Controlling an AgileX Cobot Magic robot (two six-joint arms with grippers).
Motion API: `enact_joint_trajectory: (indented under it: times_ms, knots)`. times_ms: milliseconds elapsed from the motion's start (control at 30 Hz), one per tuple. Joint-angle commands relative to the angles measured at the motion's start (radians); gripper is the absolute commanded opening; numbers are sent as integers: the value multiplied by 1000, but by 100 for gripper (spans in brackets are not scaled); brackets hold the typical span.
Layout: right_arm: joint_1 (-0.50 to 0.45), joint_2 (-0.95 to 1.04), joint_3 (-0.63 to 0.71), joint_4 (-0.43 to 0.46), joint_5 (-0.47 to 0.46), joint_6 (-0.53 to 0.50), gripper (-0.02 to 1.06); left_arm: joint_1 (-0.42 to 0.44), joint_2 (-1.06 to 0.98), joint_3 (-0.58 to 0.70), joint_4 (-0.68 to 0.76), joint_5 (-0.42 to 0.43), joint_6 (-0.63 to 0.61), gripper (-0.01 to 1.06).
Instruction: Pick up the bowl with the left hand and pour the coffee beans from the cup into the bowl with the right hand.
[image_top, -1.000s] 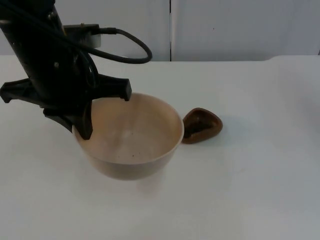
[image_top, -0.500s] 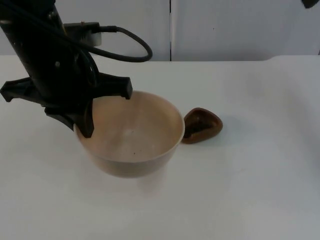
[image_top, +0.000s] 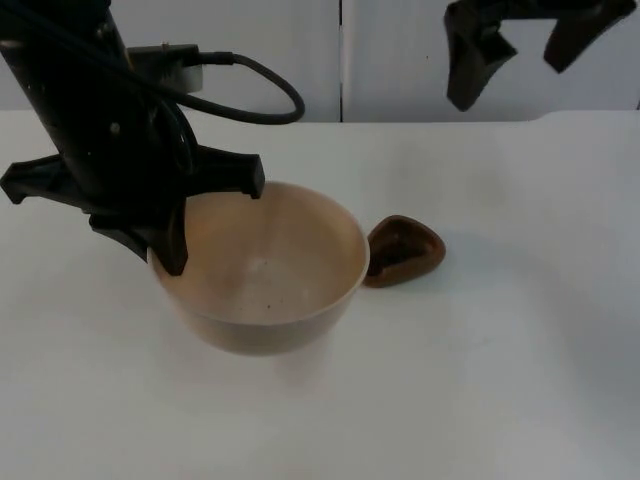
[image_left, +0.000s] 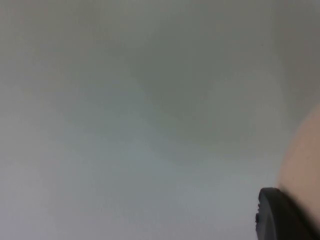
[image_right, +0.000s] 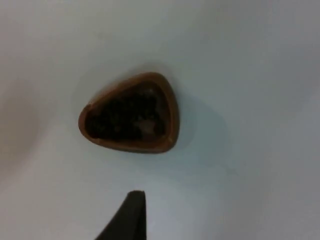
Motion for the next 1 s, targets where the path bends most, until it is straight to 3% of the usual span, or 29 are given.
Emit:
enact_joint_trajectory:
  times_ms: [0,300,967]
  knots:
    - [11,31,-37,1,24,-19,99,-5,-12,-5,-14,-4,-6,0]
    - [19,129,-68,22,10,-74,92,-5,-12,-5,-14,-8,-6,0]
    - [44,298,-68,21,-217,-101,79,-5,-12,-3,-14,-8,-8,0]
